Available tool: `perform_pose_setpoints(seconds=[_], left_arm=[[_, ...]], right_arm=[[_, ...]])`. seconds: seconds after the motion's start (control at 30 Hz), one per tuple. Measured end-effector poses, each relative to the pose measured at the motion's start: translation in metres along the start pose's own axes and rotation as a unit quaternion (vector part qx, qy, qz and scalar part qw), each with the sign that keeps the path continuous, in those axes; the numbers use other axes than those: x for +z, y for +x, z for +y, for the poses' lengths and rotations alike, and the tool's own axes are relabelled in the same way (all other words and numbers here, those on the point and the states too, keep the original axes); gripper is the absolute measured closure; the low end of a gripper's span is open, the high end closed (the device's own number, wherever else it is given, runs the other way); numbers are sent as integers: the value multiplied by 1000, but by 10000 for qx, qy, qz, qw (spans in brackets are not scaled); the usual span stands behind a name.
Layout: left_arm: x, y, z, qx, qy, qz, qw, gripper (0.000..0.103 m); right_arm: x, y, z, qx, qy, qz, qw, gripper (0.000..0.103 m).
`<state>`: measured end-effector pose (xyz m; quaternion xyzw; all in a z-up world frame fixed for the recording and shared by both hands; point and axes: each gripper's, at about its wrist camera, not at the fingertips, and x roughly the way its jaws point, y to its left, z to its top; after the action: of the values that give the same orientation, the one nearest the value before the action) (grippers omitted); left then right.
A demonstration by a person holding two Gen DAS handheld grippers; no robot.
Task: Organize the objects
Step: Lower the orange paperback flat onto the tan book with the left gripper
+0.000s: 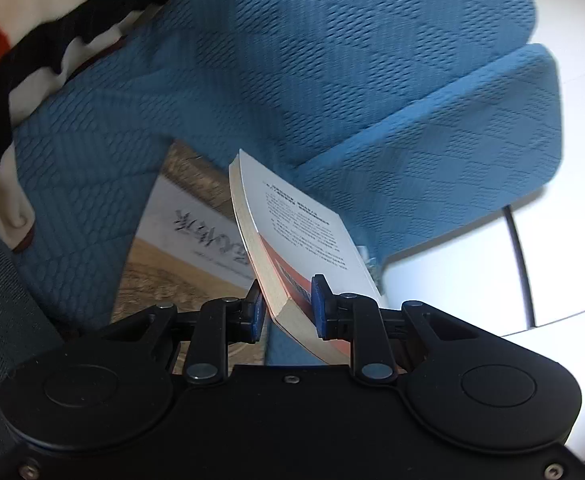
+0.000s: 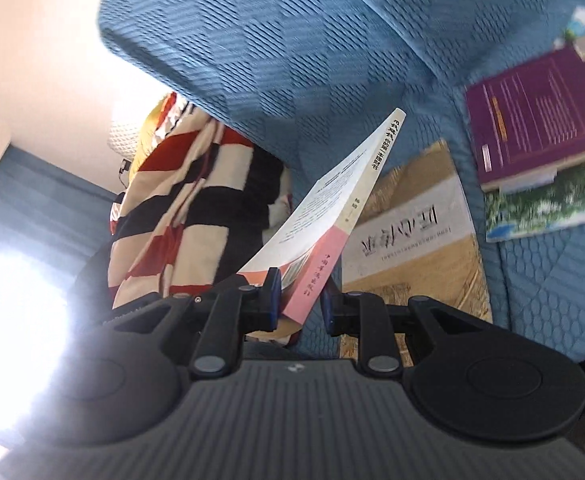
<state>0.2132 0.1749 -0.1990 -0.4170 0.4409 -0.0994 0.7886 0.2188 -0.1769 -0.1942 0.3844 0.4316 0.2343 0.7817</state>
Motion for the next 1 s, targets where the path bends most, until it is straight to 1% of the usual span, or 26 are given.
perform_pose_setpoints(seconds=[0.1,0.27,0.37,0.57,0.67,0.73,0.8,0.87,1.0], left_arm=[[-1,13,11,144,-41,111,9998,80],[-4,31,28,365,-175,315,9987,80],[-8,36,30,496,-55,337,9982,80],[-17,42,35,613,-77,422,9972,80],[-21,48,34,738,8,494,9960,80],[-24,51,33,884,102,559,9945,78],[-29,58,30,1152,313,643,9908,76],[-32,65,30,1355,398,727,9873,75],[-37,76,37,1511,355,928,9835,75]], right_arm=[[-2,13,-12,-24,90,99,9999,79],[-9,28,-28,-183,210,233,9993,78],[-15,34,-35,-268,254,285,9989,78],[-24,37,-43,-365,223,320,9986,78],[-28,39,-46,-506,169,319,9981,77],[-31,41,-48,-627,164,348,9973,75],[-34,44,-53,-707,218,403,9964,75],[-38,48,-57,-828,151,486,9953,74],[-44,55,-64,-1104,114,564,9922,72]])
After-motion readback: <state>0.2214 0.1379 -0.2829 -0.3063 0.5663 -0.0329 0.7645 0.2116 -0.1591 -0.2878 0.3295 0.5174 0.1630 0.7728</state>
